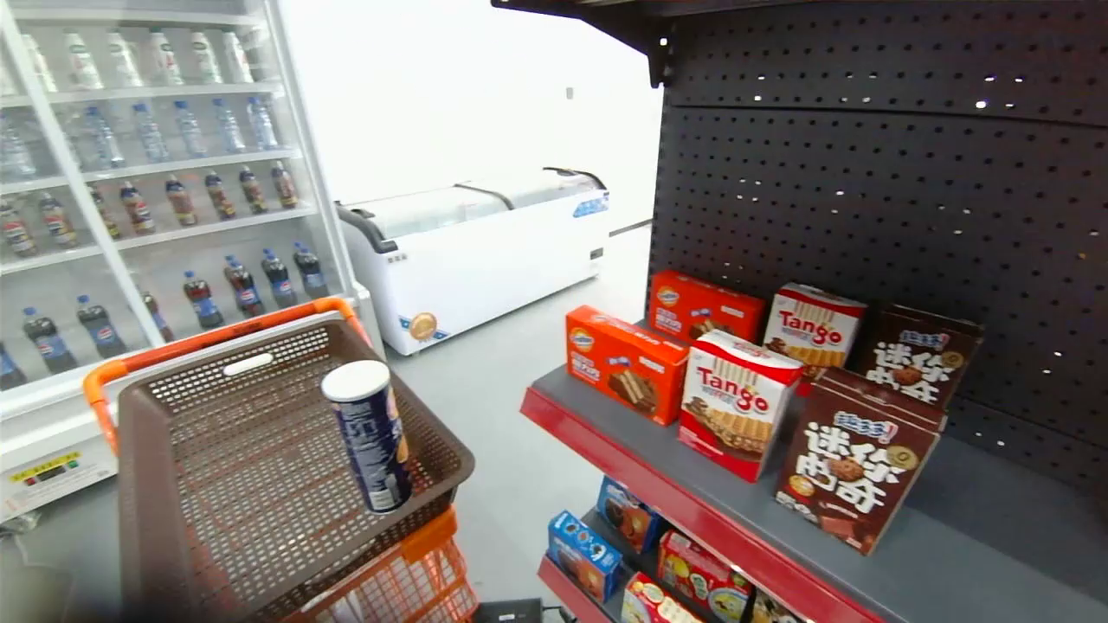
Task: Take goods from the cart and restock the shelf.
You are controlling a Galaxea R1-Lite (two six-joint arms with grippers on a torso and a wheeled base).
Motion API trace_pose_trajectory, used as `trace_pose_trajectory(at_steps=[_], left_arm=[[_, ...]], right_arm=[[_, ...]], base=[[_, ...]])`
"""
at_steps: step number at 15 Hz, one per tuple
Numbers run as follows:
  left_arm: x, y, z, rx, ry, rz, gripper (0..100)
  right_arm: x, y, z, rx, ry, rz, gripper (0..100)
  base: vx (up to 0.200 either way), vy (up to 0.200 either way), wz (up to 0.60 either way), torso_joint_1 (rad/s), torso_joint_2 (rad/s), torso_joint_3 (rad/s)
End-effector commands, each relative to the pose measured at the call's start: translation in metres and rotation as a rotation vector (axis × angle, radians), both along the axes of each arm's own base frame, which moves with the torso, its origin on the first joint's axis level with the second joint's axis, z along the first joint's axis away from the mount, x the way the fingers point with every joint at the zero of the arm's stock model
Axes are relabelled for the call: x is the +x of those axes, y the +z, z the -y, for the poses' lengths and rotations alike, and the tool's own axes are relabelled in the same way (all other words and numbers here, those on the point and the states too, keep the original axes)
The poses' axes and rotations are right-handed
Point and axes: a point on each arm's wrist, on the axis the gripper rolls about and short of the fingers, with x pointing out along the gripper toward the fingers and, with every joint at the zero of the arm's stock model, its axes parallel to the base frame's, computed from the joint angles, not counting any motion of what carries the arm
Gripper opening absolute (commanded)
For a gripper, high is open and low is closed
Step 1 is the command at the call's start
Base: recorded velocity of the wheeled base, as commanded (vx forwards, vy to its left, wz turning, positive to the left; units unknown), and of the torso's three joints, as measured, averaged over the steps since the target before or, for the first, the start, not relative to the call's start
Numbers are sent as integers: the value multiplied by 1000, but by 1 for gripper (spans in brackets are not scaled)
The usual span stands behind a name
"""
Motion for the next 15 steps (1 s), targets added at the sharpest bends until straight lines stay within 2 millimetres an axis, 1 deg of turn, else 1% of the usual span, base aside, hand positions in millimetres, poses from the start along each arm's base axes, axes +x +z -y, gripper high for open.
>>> trace_pose_trajectory(at_steps=[1,5,6,7,8,9,10,11,13,14,15], left_arm=[[0,0,0,1,-1,0,100],[0,0,0,-4,6,0,100],[-4,13,-1,17,39,46,100],[-1,31,-1,48,43,-1,100],[7,44,-1,53,52,-78,100],[17,57,-1,56,68,-141,100],[26,63,-2,59,88,-197,100],[45,71,-3,70,125,-287,100],[79,92,-4,73,131,-390,100],[98,101,-3,78,118,-414,100],[107,103,-3,77,120,-423,100]], right_arm=[[0,0,0,-1,0,-1,100],[0,0,0,-1,0,-1,100],[0,0,0,-1,0,-1,100],[0,0,0,-1,0,-1,100],[0,0,0,-1,0,-1,100],[0,0,0,-1,0,-1,100],[0,0,0,-1,0,-1,100],[0,0,0,-1,0,-1,100],[0,0,0,-1,0,-1,100],[0,0,0,-1,0,-1,100],[0,0,0,-1,0,-1,100]], base=[[0,0,0,0,0,0],[0,0,0,0,0,0],[0,0,0,0,0,0],[0,0,0,0,0,0],[0,0,0,0,0,0],[0,0,0,0,0,0],[0,0,0,0,0,0],[0,0,0,0,0,0],[0,0,0,0,0,0],[0,0,0,0,0,0],[0,0,0,0,0,0]])
